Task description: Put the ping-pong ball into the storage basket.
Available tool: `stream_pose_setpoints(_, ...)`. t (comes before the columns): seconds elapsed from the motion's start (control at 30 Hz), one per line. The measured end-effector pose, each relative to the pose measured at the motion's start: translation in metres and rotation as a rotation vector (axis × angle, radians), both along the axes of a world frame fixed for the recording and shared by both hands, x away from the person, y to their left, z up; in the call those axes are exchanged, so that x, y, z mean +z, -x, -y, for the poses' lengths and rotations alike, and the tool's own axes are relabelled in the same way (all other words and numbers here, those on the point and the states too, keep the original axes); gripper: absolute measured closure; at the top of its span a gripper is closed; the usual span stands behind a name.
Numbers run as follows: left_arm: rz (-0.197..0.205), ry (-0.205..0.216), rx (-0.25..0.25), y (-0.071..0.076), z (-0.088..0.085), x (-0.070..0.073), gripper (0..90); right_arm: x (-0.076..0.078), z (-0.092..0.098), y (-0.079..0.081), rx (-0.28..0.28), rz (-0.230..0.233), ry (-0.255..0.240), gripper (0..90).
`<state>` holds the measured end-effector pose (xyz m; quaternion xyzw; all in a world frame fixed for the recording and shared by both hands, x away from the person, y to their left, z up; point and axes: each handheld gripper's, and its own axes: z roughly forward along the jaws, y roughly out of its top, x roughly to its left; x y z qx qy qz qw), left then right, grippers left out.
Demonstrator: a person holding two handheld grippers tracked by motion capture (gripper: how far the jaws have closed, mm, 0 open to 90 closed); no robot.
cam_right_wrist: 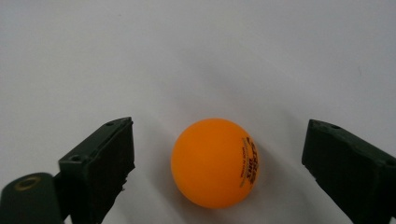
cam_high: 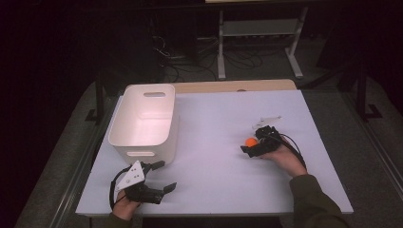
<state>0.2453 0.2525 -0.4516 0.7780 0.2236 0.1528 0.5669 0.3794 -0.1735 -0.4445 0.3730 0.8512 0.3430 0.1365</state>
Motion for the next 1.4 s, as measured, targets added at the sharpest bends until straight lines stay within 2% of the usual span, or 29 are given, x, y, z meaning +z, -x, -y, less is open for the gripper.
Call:
stream_pose_setpoints(0.6,0.001,0.000,-0.001,0.0000,-0.0001,0.0000,14.1,0.0002,0.0006,0.0011,0.016,-0.015,-0.004,19.3)
stream_pose_setpoints(0.8,0.000,0.000,0.000,0.0000,-0.0001,0.0000,14.1,0.0006,0.0014,0.0012,0.021,-0.021,-0.012,25.9)
stream_pose_setpoints(1.4,0.001,0.002,0.000,0.0002,-0.0001,0.0000,14.1,0.0001,0.0005,0.0023,0.036,-0.016,0.011,34.5)
